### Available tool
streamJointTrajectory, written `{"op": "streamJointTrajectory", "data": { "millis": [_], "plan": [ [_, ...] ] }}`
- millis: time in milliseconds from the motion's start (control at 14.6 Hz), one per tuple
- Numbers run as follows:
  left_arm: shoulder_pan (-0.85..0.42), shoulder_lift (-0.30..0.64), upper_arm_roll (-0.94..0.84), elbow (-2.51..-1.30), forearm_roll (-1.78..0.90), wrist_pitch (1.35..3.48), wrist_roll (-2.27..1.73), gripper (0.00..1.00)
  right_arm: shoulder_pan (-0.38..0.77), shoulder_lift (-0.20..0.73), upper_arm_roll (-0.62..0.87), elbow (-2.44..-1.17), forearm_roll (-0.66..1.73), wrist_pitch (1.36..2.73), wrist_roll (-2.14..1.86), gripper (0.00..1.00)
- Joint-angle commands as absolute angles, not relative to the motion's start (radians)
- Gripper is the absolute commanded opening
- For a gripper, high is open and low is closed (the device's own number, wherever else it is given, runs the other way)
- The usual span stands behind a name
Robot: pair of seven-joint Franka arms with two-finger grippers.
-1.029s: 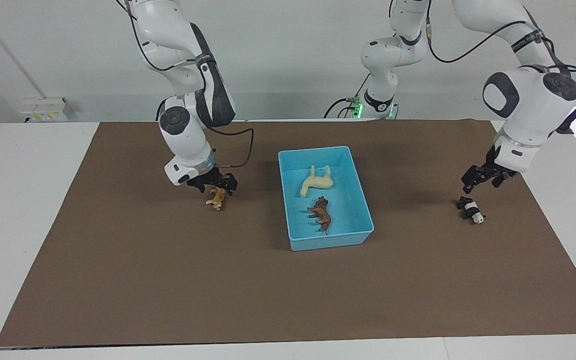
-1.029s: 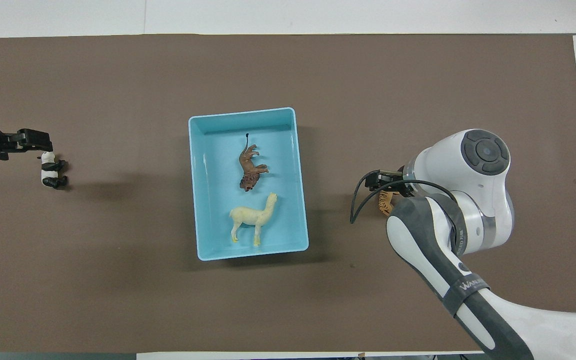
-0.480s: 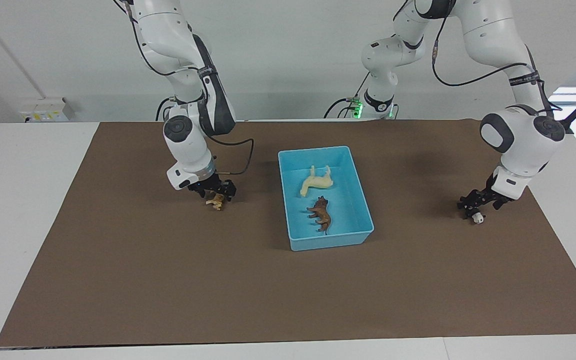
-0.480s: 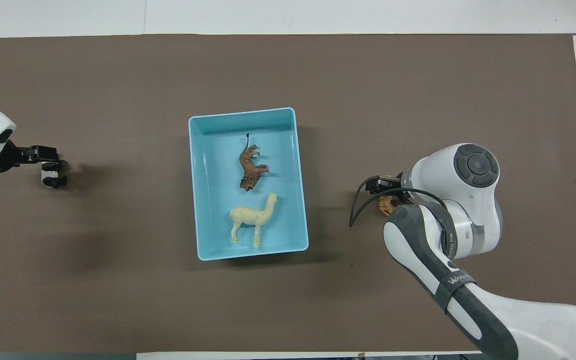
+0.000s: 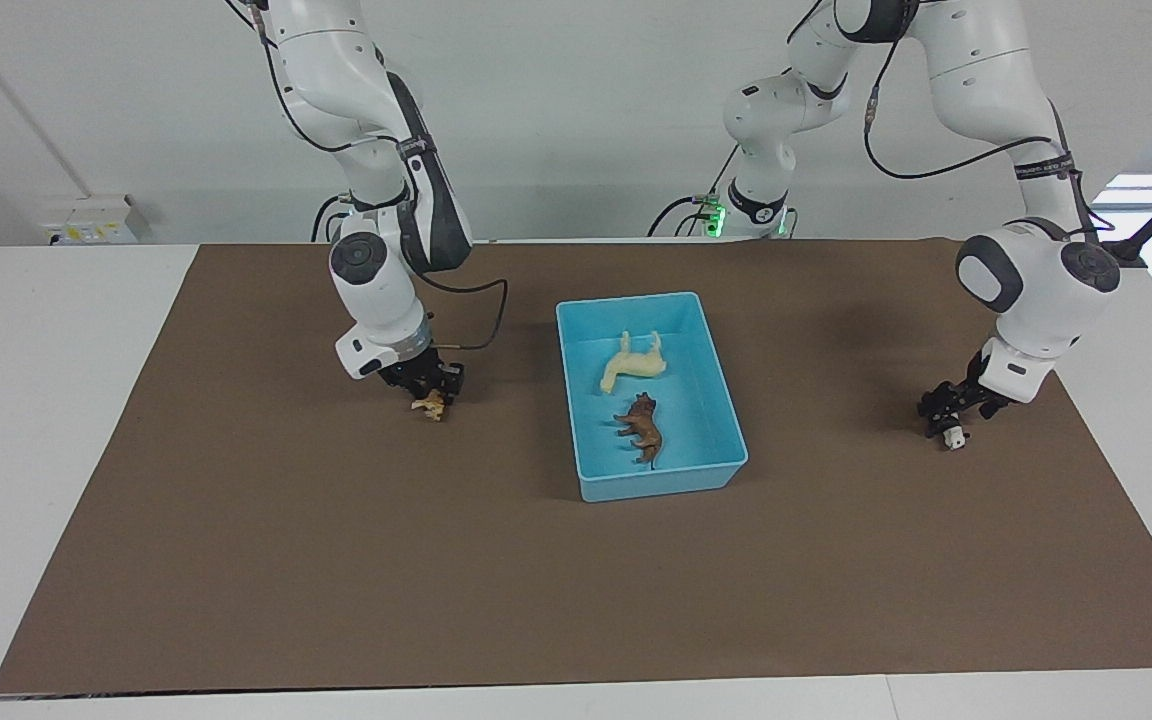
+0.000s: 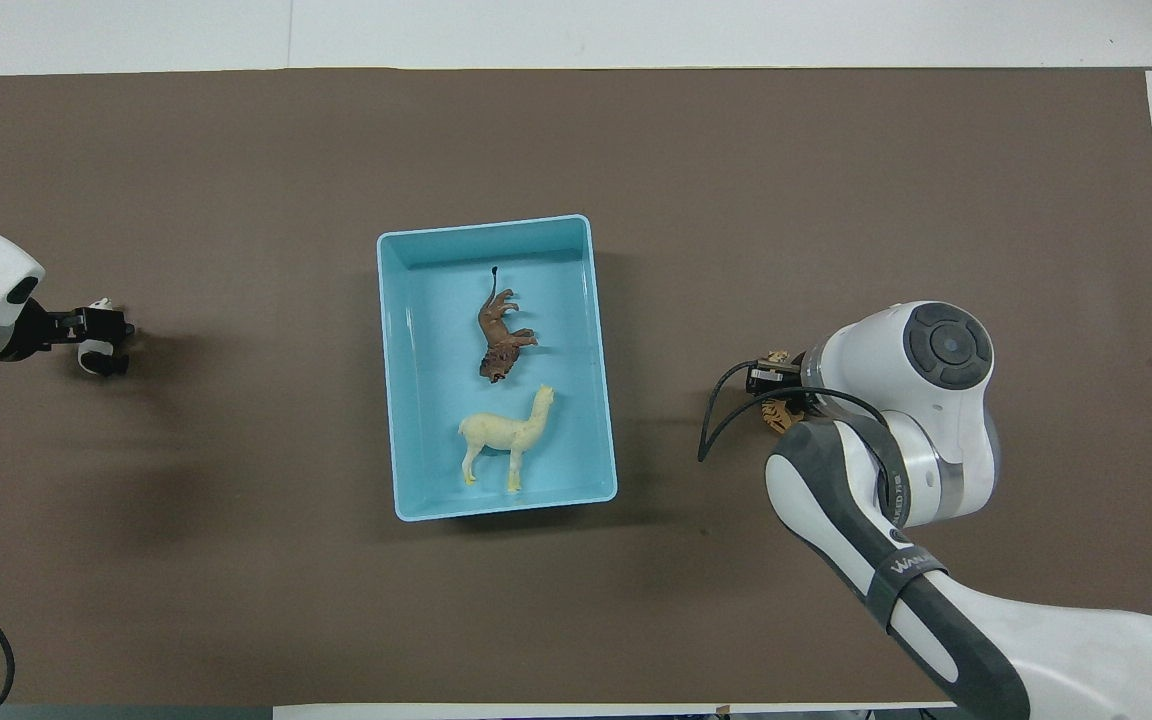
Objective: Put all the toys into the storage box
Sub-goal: 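Lift the tiger with the right gripper while the left gripper grabs the panda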
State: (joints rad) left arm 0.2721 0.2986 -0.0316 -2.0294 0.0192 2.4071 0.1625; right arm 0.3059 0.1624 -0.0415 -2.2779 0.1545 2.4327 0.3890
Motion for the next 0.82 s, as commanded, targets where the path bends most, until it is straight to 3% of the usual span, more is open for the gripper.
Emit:
{"op": "streamJointTrajectory", "data": {
  "millis": [0,137,343,549,618,755],
  "plan": [
    [0.281,0.288,-0.038,-2.074,0.026,2.442,0.143,1.0,0.298,0.153,-0.034,-2.29,0.143,2.444,0.379,0.0],
    [0.276,0.285,-0.038,-2.098,0.026,2.456,0.141,1.0,0.298,0.146,-0.034,-2.206,0.147,2.345,0.391,0.0],
    [0.275,0.282,-0.04,-2.126,0.026,2.493,0.106,0.97,0.296,0.146,-0.032,-1.949,0.185,2.095,0.429,0.0],
    [0.265,0.282,-0.043,-2.126,0.026,2.49,0.091,0.91,0.307,0.158,-0.031,-1.783,0.413,2.066,0.52,0.0],
    [0.262,0.282,-0.043,-2.126,0.026,2.49,0.089,0.8,0.334,0.164,-0.029,-1.764,0.493,2.088,0.55,0.0],
    [0.262,0.282,-0.043,-2.118,0.026,2.48,0.084,0.42,0.411,0.184,-0.029,-1.758,0.596,2.255,0.686,0.0]
  ]
}}
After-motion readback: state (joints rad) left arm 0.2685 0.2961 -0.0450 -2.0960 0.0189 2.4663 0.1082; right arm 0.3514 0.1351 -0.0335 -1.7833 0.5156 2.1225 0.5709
